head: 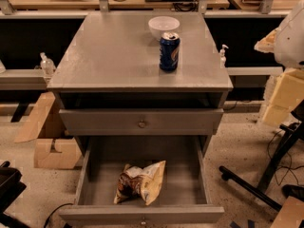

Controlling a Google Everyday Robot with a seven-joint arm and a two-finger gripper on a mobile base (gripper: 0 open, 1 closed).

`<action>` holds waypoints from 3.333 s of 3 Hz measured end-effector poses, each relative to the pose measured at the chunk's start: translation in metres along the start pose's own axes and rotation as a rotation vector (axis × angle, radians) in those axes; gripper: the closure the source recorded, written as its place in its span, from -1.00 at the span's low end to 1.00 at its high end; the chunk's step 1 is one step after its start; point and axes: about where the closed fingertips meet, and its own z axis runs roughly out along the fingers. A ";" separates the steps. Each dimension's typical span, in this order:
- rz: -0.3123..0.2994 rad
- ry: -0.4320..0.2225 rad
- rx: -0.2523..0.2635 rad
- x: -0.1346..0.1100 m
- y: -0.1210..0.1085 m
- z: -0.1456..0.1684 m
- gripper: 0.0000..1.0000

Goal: Pick brown chip bag from middle drawer and place on counter

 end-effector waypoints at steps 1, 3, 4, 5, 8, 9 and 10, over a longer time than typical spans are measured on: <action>0.000 0.000 0.000 0.000 0.000 0.000 -1.00; -0.002 -0.159 0.001 0.003 0.038 0.063 -1.00; -0.005 -0.255 -0.022 0.012 0.080 0.124 -1.00; 0.010 -0.322 -0.060 0.021 0.109 0.206 -1.00; 0.000 -0.313 -0.033 -0.008 0.098 0.246 -1.00; 0.009 -0.359 -0.088 -0.062 0.103 0.330 -1.00; 0.037 -0.400 -0.122 -0.090 0.105 0.388 -1.00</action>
Offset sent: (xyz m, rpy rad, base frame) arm 0.0247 0.0143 -0.1392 0.3299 -0.2770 -0.0228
